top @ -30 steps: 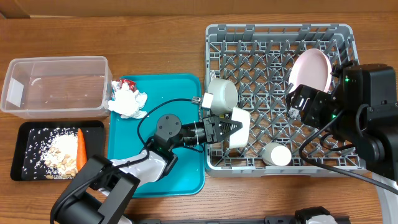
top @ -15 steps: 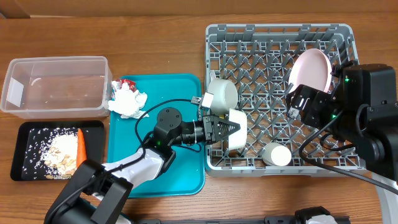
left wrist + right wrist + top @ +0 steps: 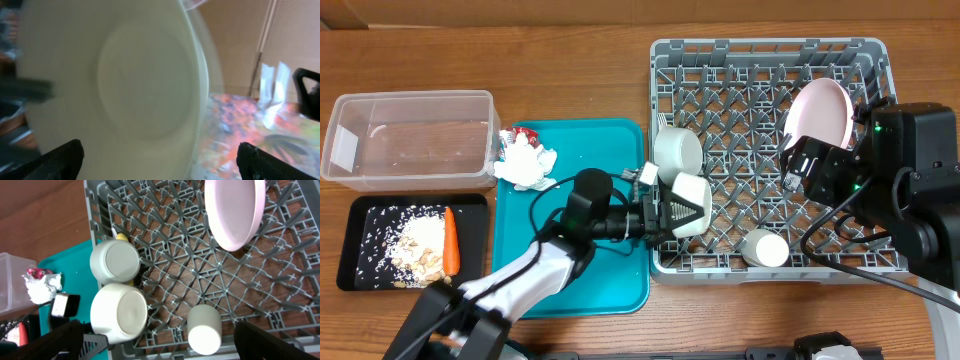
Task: Sort waste into correct bins and load items into the dishwasher rack
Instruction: 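Open the left gripper, release the bowl and withdraw left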
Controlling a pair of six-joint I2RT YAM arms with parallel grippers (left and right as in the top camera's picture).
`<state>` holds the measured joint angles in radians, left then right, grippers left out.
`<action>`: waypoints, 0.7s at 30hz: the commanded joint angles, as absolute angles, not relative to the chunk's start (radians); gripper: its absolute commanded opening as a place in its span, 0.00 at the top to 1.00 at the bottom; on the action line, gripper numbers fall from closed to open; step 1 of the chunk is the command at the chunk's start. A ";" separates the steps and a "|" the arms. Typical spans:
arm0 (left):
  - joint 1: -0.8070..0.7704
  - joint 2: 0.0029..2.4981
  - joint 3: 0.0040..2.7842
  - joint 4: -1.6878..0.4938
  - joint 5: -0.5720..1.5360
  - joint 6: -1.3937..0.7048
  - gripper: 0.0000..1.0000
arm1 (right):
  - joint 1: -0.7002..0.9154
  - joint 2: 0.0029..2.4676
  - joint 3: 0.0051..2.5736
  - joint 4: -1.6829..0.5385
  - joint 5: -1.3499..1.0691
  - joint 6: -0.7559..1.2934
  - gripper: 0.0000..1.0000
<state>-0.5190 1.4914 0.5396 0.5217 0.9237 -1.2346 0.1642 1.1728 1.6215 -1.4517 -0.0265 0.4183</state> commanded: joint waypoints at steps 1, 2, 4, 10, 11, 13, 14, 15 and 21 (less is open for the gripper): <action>-0.489 1.409 0.509 0.380 0.852 -1.098 0.00 | 0.162 1.169 1.632 -1.449 -0.023 0.416 0.00; -0.483 1.381 0.509 0.334 0.833 -1.078 0.00 | 0.162 1.169 1.632 -1.450 -0.023 0.416 0.00; -0.475 1.321 0.509 0.241 0.789 -1.033 0.00 | 0.162 1.169 1.632 -1.449 -0.023 0.416 0.00; -0.471 1.217 0.509 0.075 0.718 -0.968 0.00 | 0.162 1.169 1.632 -1.447 -0.023 0.416 0.00; -0.471 1.207 0.510 0.054 0.710 -0.962 0.00 | 0.162 1.169 1.632 -1.447 -0.023 0.416 0.00; -0.470 1.184 0.516 -0.015 0.677 -0.935 0.00 | 0.162 1.169 1.632 -1.448 -0.023 0.416 0.00; -0.470 1.174 0.523 -0.053 0.658 -0.918 0.00 | 0.162 1.169 1.632 -1.448 -0.023 0.416 0.00; -0.469 1.158 0.538 -0.109 0.631 -0.898 0.00 | 0.162 1.169 1.632 -1.450 -0.023 0.416 0.00; -0.435 1.077 0.812 -0.599 0.348 -0.636 0.00 | 0.162 1.167 1.632 -1.444 -0.026 0.417 0.00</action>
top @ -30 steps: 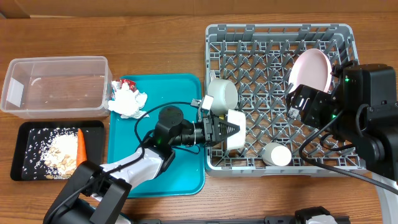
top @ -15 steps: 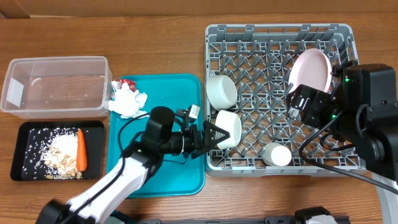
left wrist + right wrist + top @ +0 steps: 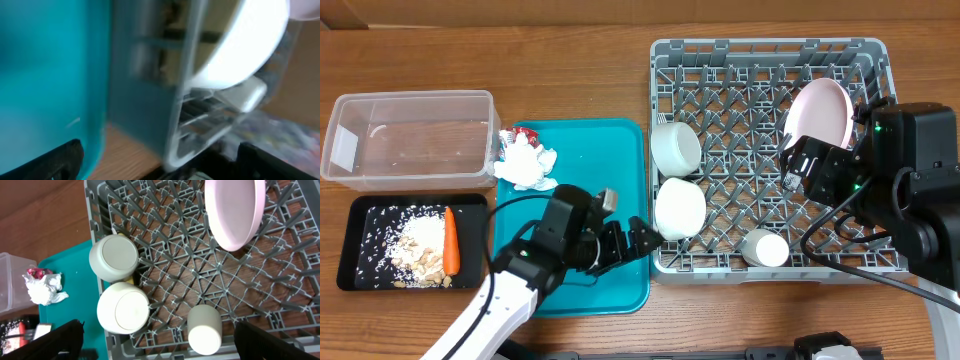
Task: Sort waste into correct bins and load items into the dishwasher rack
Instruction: 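Open the left gripper, release the bowl and withdraw left, then reach the left gripper to the white napkin and red wrapper, grasp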
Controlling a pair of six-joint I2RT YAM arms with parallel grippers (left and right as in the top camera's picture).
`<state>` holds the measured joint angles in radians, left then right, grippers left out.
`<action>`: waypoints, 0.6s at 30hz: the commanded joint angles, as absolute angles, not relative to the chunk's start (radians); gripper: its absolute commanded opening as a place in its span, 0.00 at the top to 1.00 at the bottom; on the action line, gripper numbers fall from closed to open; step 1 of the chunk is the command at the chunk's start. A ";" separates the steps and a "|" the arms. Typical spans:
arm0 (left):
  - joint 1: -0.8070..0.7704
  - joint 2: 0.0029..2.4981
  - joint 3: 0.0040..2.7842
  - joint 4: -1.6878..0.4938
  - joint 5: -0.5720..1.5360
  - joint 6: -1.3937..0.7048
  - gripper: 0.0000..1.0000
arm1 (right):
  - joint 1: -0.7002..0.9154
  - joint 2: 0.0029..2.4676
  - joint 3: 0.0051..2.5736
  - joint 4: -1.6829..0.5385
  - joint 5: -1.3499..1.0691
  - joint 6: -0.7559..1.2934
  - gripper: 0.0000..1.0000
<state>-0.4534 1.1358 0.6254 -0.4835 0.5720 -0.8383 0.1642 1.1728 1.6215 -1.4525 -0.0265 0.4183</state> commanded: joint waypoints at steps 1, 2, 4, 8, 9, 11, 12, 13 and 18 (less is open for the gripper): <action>-0.435 1.071 0.877 -0.681 0.281 -0.587 0.00 | 0.162 1.167 1.632 -1.436 -0.031 0.416 0.00; -0.435 1.066 0.959 -0.776 0.205 -0.532 0.00 | 0.162 1.162 1.632 -1.423 -0.042 0.416 0.00; -0.435 1.065 1.110 -0.928 0.074 -0.453 0.00 | 0.162 1.153 1.632 -1.391 -0.067 0.416 0.00; -0.435 1.065 1.390 -1.160 -0.192 -0.384 0.00 | 0.162 1.120 1.632 -1.303 -0.125 0.412 0.00; -0.435 1.065 1.456 -1.210 -0.258 -0.384 0.00 | 0.162 1.110 1.632 -1.283 -0.135 0.412 0.00; -0.435 1.064 1.600 -1.306 -0.374 -0.384 0.00 | 0.162 1.074 1.632 -1.230 -0.189 0.412 0.00; -0.435 1.061 1.650 -1.338 -0.408 -0.384 0.00 | 0.162 1.062 1.632 -1.217 -0.207 0.412 0.00; -0.435 1.056 1.691 -1.364 -0.437 -0.384 0.00 | 0.162 1.047 1.632 -1.204 -0.222 0.413 0.00; -0.435 1.028 1.740 -1.428 -0.512 -0.383 0.00 | 0.162 1.010 1.632 -1.198 -0.227 0.413 0.00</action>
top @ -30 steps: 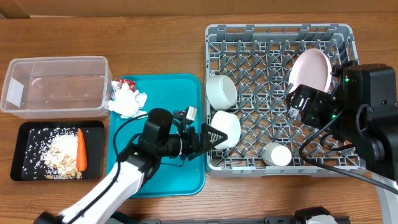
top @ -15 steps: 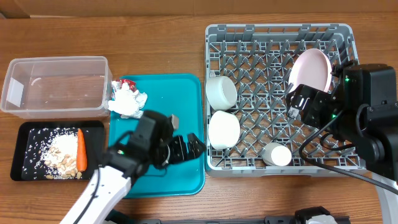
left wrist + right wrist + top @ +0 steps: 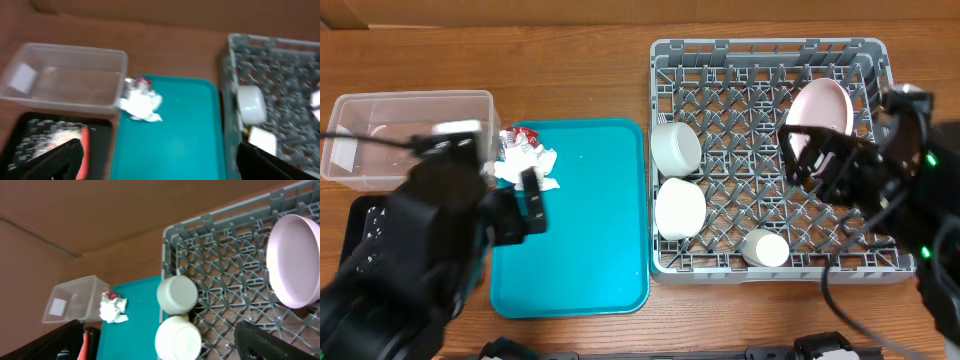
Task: Sort waste into correct bins and load items into the dishwasher rack
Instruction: 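Reach the left gripper to the white napkin and red wrapper, grasp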
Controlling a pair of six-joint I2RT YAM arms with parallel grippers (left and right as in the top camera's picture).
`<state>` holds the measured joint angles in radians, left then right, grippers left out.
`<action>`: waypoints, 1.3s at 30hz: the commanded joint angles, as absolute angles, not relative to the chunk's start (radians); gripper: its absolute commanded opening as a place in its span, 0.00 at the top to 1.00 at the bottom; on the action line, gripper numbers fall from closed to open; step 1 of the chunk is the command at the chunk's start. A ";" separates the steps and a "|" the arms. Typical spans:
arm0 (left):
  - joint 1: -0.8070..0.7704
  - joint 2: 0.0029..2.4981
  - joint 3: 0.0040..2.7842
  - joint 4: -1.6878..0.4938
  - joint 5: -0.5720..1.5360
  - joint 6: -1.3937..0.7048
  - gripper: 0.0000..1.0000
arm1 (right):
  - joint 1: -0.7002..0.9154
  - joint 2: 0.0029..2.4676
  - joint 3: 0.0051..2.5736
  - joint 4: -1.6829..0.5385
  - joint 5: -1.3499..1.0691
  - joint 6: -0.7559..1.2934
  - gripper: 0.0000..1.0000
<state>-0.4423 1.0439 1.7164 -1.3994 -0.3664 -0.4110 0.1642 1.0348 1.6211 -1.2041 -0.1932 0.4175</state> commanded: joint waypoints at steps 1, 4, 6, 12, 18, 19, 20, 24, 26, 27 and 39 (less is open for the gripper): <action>-0.435 1.025 1.740 -1.443 -0.510 -0.383 0.00 | 0.162 1.010 1.632 -1.198 -0.227 0.413 0.00; -0.435 1.029 1.740 -1.423 -0.499 -0.404 0.00 | 0.162 1.014 1.632 -1.199 -0.227 0.413 0.00; -0.435 1.034 1.740 -1.430 -0.498 -0.404 0.00 | 0.162 1.017 1.632 -1.200 -0.228 0.420 0.00; -0.435 1.048 1.738 -1.436 -0.498 -0.404 0.00 | 0.162 1.018 1.632 -1.217 -0.237 0.419 0.00; -0.435 1.056 1.738 -1.437 -0.498 -0.404 0.00 | 0.162 1.018 1.632 -1.229 -0.237 0.419 0.00; -0.435 1.058 1.738 -1.436 -0.498 -0.404 0.00 | 0.162 1.019 1.632 -1.242 -0.237 0.419 0.00; -0.435 1.059 1.738 -1.436 -0.498 -0.404 0.00 | 0.162 1.023 1.632 -1.257 -0.237 0.419 0.00; -0.435 1.060 1.738 -1.436 -0.498 -0.404 0.00 | 0.162 1.035 1.632 -1.270 -0.237 0.419 0.00; -0.435 1.060 1.738 -1.436 -0.498 -0.404 0.00 | 0.162 1.040 1.632 -1.270 -0.237 0.419 0.00; -0.435 1.060 1.738 -1.436 -0.498 -0.404 0.00 | 0.162 1.044 1.632 -1.270 -0.237 0.419 0.00; -0.435 1.136 1.691 -1.284 -0.288 -0.452 0.00 | 0.162 0.974 1.691 -1.265 -0.158 0.280 0.00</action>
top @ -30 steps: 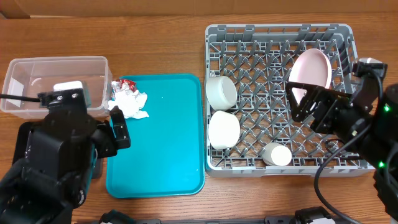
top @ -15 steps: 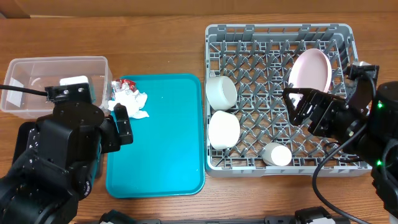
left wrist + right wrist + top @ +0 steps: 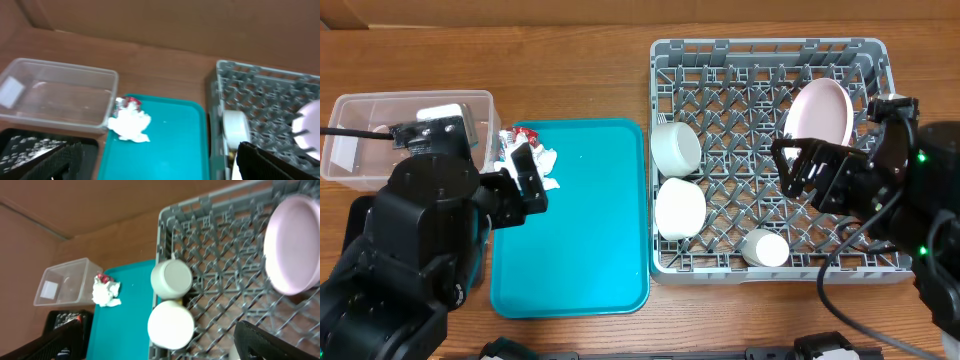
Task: Sort waste into correct bins and load items into the dishwasher rack
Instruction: 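Reach the left gripper to the white napkin and red wrapper, grasp, then lift the napkin and drop it into the clear plastic bin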
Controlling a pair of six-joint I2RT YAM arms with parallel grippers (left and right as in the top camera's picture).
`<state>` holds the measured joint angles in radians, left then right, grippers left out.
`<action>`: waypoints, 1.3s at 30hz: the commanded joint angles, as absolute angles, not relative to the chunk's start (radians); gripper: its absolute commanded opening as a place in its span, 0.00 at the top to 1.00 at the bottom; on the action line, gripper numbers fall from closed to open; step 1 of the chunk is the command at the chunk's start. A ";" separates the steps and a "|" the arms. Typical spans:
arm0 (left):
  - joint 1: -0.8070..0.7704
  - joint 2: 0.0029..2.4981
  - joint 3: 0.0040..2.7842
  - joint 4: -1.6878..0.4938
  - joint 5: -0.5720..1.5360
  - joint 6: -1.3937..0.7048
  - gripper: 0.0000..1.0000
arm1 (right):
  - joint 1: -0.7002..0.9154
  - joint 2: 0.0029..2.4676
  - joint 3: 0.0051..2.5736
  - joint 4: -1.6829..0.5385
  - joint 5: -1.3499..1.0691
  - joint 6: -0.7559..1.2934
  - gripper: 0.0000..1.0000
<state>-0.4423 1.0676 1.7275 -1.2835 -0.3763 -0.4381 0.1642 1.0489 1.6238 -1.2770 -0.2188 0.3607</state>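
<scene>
The grey dishwasher rack [image 3: 765, 60] holds two upturned white bowls [image 3: 675, 148] [image 3: 680, 208], a white cup [image 3: 762, 247] and a pink plate [image 3: 818, 112]. A crumpled tissue [image 3: 130, 122] and a red wrapper [image 3: 131, 102] lie at the far left corner of the teal tray [image 3: 575, 240]. My left gripper [image 3: 527, 180] hangs open and high over the tray's left edge, holding nothing. Over the rack's right half my right gripper [image 3: 798, 175] is open too, near the plate. In the right wrist view, both bowls [image 3: 171, 277] [image 3: 170, 325] show below.
A clear plastic bin [image 3: 380, 130] stands at the far left with a small white scrap inside. The black tray [image 3: 30, 150] with rice sits in front of it, mostly hidden under my left arm in the overhead view. Bare wood surrounds the rack and trays.
Little has changed. My left arm has shifted slightly, and my right gripper sits a little lower over the rack. Both remain open and nothing on the table has moved.
First my left gripper held a white bowl at the rack's left edge. Then the bowl sat upturned in the rack and the gripper was open over the teal tray. After that both arms were raised high, the left one above the tray's left side, where they remain.
</scene>
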 commanded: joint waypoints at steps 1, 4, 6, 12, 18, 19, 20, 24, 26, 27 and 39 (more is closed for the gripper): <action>-0.435 1.167 1.674 -1.296 -0.291 -0.452 0.00 | 0.162 0.957 1.697 -1.257 -0.138 0.280 0.00; -0.435 1.296 1.637 -1.312 -0.272 -0.452 0.00 | 0.162 0.914 1.697 -1.249 -0.105 0.280 0.00; -0.435 1.390 1.636 -1.310 -0.208 -0.451 0.00 | 0.162 0.901 1.697 -1.264 -0.105 0.280 0.00; -0.395 1.671 1.636 -1.323 -0.344 -0.571 0.00 | 0.162 0.901 1.695 -1.316 -0.105 0.280 0.00; -0.311 1.934 1.636 -1.334 -0.367 -0.689 0.13 | 0.162 0.902 1.695 -1.342 -0.064 0.280 0.00; -0.299 1.974 1.636 -1.330 -0.369 -0.692 0.14 | 0.161 0.902 1.695 -1.346 -0.051 0.280 0.00; -0.289 2.005 1.636 -1.326 -0.373 -0.692 0.17 | 0.162 0.902 1.695 -1.348 -0.043 0.280 0.00; -0.277 2.095 1.636 -1.298 -0.438 -0.697 0.16 | 0.162 0.902 1.695 -1.349 -0.015 0.280 0.00; -0.276 2.126 1.636 -1.281 -0.482 -0.719 0.14 | 0.162 0.902 1.695 -1.349 0.016 0.280 0.00; -0.274 2.140 1.636 -1.270 -0.499 -0.719 0.13 | 0.162 0.902 1.695 -1.349 0.038 0.280 0.00; -0.251 2.204 1.638 -1.196 -0.541 -0.711 0.79 | 0.162 0.902 1.695 -1.361 0.123 0.281 0.00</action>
